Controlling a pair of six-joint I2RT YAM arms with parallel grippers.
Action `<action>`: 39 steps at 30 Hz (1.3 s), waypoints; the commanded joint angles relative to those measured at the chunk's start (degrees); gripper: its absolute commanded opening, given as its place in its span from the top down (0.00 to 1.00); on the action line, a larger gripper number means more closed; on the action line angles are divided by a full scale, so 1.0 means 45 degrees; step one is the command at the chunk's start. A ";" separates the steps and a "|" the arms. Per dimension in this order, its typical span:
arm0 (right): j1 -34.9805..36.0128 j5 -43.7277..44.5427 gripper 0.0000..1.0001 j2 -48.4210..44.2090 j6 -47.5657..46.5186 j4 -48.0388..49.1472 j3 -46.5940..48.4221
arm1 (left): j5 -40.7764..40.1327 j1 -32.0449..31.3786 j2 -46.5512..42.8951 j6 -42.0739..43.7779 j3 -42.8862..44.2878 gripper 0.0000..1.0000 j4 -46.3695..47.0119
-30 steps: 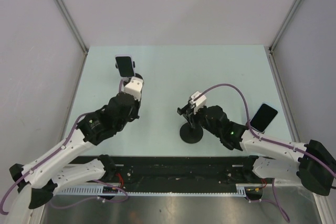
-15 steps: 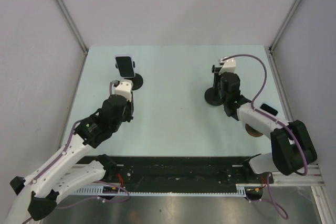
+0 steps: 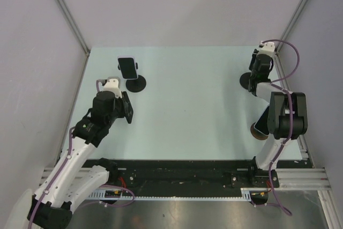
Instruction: Remove the phone from the phone stand
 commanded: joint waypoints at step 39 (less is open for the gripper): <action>1.0441 -0.1823 0.00 -0.5826 -0.0916 -0.3352 -0.0694 | 0.2369 0.2056 0.1089 -0.2855 -0.0032 0.98 0.1326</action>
